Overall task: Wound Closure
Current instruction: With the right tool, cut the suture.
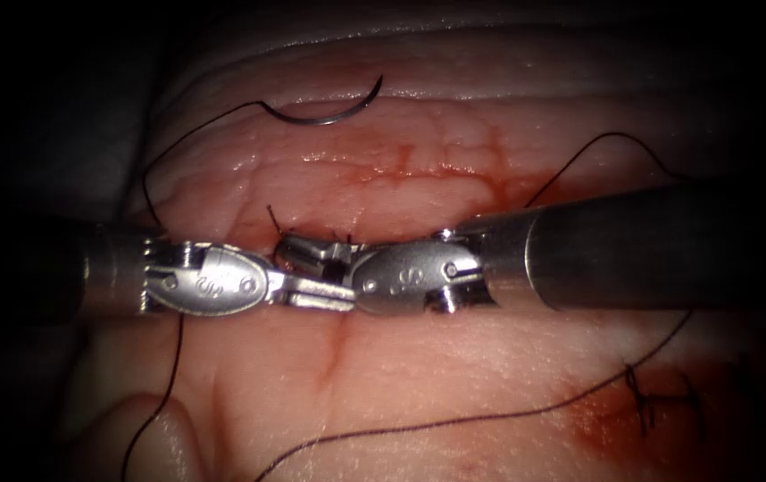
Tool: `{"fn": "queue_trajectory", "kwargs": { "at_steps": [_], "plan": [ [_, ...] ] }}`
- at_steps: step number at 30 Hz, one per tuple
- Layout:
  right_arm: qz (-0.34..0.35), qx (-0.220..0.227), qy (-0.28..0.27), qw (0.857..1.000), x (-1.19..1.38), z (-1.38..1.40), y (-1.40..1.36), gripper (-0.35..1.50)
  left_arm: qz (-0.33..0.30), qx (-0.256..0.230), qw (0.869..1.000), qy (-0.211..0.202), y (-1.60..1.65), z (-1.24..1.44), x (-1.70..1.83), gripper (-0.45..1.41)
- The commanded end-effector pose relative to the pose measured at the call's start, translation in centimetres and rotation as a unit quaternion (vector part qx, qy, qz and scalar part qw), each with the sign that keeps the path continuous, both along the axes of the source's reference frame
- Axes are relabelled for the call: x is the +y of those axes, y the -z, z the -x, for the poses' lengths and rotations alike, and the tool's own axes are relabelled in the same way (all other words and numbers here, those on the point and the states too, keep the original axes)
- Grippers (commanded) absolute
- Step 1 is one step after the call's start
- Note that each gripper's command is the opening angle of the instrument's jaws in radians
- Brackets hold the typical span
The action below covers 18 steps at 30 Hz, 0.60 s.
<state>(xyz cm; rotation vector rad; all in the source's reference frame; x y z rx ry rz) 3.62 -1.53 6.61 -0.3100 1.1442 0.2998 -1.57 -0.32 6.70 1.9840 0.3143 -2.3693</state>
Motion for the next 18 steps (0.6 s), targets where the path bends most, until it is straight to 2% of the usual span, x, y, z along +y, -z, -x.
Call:
{"fn": "queue_trajectory", "kwargs": {
  "at_steps": [1,3,5,8,14,15,18],
  "plan": [
    [0.0,0.001,0.001,1.0,-0.02,-0.05,-0.06,0.19,-0.003,0.0,1.0,-0.001,-0.05,0.05,-0.02,-0.45],
    [0.0,0.004,0.004,1.0,-0.03,-0.03,-0.05,1.13,-0.003,-0.001,1.0,-0.002,-0.04,0.04,-0.04,-0.45],
    [0.004,0.017,0.009,1.0,-0.07,0.02,-0.01,1.38,-0.005,0.001,1.0,-0.001,-0.02,0.01,-0.05,-0.45],
    [0.001,0.025,0.018,1.0,-0.11,0.11,0.08,1.48,-0.004,0.004,1.0,0.0,-0.01,-0.04,-0.07,-0.45],
    [-0.001,0.035,0.031,0.999,-0.15,0.3,0.23,1.48,-0.005,0.007,1.0,0.0,0.05,-0.12,-0.15,-0.45],
    [0.008,0.024,0.032,0.999,-0.14,0.49,0.31,1.48,-0.003,0.009,1.0,0.001,0.09,-0.16,-0.21,-0.45],
    [0.014,0.017,0.03,0.999,-0.13,0.61,0.35,1.48,-0.005,0.012,1.0,-0.002,0.11,-0.19,-0.25,-0.45]
  ]
}}
